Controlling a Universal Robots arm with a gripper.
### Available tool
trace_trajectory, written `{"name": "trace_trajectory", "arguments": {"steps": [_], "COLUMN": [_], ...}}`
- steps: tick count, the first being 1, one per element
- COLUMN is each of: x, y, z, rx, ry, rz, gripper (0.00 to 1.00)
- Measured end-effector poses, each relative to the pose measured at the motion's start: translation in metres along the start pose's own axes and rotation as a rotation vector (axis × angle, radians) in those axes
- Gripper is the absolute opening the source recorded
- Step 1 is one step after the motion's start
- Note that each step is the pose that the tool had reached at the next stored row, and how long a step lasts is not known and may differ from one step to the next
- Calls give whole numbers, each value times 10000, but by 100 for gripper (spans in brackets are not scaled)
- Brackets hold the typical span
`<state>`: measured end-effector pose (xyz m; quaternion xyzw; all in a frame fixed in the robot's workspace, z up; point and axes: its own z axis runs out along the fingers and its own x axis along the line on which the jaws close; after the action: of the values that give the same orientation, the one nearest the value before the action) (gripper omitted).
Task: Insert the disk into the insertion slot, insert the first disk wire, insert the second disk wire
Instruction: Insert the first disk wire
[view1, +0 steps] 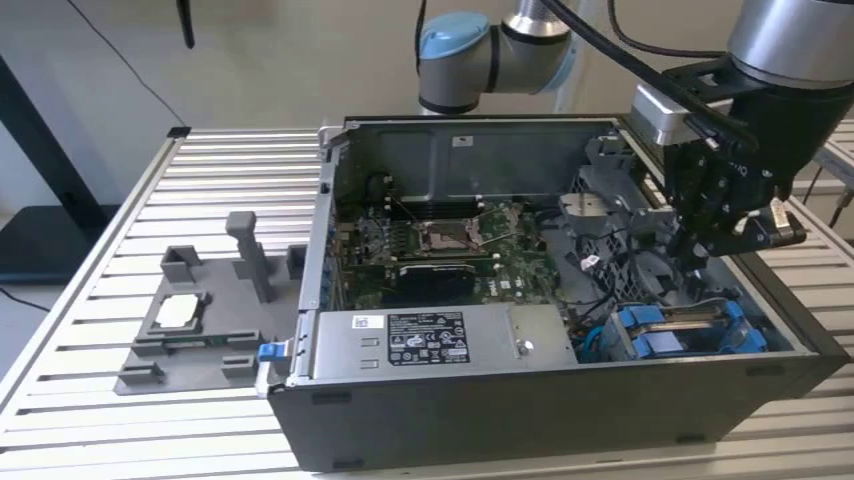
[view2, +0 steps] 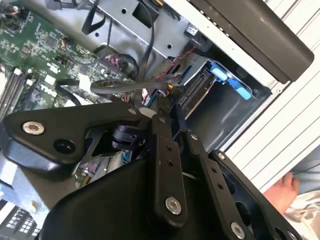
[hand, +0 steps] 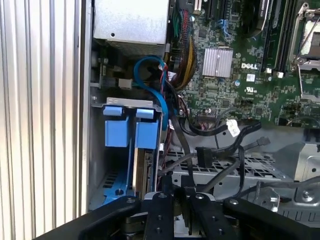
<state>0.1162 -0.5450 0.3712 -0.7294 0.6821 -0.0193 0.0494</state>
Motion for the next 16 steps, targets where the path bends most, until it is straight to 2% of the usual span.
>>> {"name": "trace_trajectory", "arguments": {"steps": [1, 2, 3, 8, 14, 16], "x": [4, 10, 19, 79, 130, 152], "y": [-3, -6, -8, -19, -18, -18], "z": [2, 5, 10, 33, 73, 81], "rx": [-7, -21, -48, -144, -146, -176], "ry": [-96, -167, -180, -185, -189, -187], "rz": [10, 18, 21, 56, 180, 207], "gripper": [19, 19, 19, 19, 19, 19]}}
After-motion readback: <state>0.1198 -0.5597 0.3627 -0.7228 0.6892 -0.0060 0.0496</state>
